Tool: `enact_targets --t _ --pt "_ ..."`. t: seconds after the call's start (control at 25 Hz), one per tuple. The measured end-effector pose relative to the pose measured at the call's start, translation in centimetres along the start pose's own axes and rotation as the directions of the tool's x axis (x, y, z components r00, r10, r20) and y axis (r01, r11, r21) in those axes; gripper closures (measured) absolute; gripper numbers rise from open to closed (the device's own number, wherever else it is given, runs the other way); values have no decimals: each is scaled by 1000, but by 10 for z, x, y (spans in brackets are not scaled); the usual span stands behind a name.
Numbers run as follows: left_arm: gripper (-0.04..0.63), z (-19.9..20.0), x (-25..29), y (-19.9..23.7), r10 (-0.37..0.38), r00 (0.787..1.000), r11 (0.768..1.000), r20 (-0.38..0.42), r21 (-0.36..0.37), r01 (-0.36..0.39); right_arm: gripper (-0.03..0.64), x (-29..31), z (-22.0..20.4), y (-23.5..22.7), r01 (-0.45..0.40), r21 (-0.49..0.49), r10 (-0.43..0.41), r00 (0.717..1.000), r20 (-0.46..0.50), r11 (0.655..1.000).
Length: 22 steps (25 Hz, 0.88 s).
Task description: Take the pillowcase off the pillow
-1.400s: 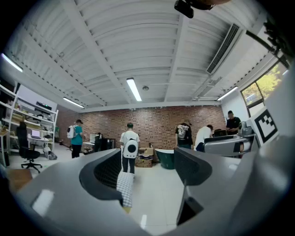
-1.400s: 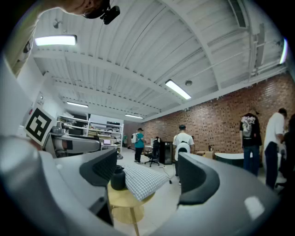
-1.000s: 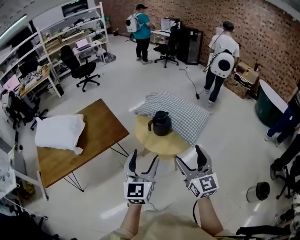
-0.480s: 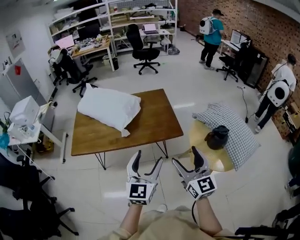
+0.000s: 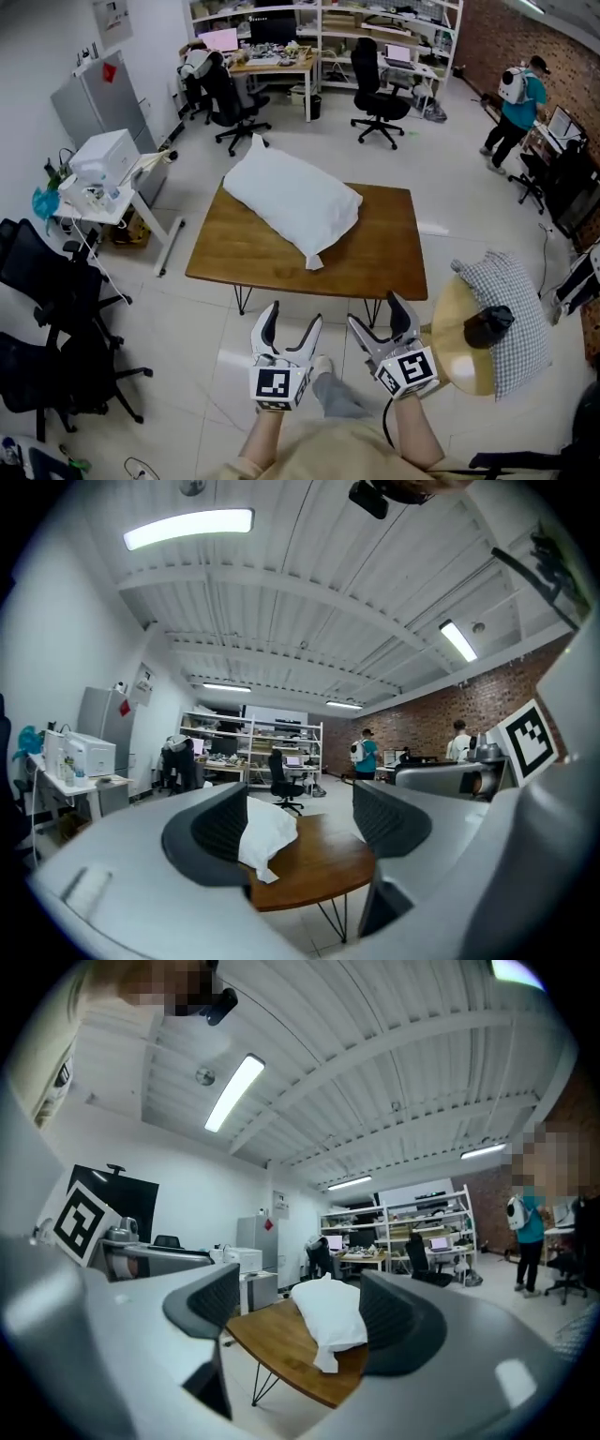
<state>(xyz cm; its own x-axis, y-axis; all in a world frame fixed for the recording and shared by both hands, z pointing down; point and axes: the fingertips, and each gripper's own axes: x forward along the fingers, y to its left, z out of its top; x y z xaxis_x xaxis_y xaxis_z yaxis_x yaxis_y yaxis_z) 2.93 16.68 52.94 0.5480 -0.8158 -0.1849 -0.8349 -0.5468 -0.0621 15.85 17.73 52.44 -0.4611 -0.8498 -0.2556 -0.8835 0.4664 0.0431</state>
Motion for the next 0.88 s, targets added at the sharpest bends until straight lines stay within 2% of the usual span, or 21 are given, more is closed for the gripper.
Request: enact_targets --t 0.04,0.16,0.36,0.52,0.64,0.76,0.88 --pt "255 -2 8 9 24 1000 1000 -13 5 -24 227 14 -4 -4 -25 5 25 1000 -1 1000" --pt "255 -5 37 35 78 996 996 36 46 -80 227 54 -19 -23 -79 29 79 997 5 996" --pt "254 2 125 18 129 991 988 30 80 -131 229 91 -9 -116 -141 59 137 989 55 988" --pt "255 12 182 19 131 991 982 17 136 -133 229 124 1 -168 -149 85 141 986 93 985" --pt "254 5 210 22 132 990 984 -54 127 -124 230 146 -5 -188 -153 106 143 985 98 983" --pt "255 0 239 20 108 994 983 -28 149 -103 232 159 -19 -213 -151 134 140 986 85 979" --pt "253 -8 252 37 116 992 983 -45 145 -108 233 179 -36 -218 -153 147 142 986 82 977"
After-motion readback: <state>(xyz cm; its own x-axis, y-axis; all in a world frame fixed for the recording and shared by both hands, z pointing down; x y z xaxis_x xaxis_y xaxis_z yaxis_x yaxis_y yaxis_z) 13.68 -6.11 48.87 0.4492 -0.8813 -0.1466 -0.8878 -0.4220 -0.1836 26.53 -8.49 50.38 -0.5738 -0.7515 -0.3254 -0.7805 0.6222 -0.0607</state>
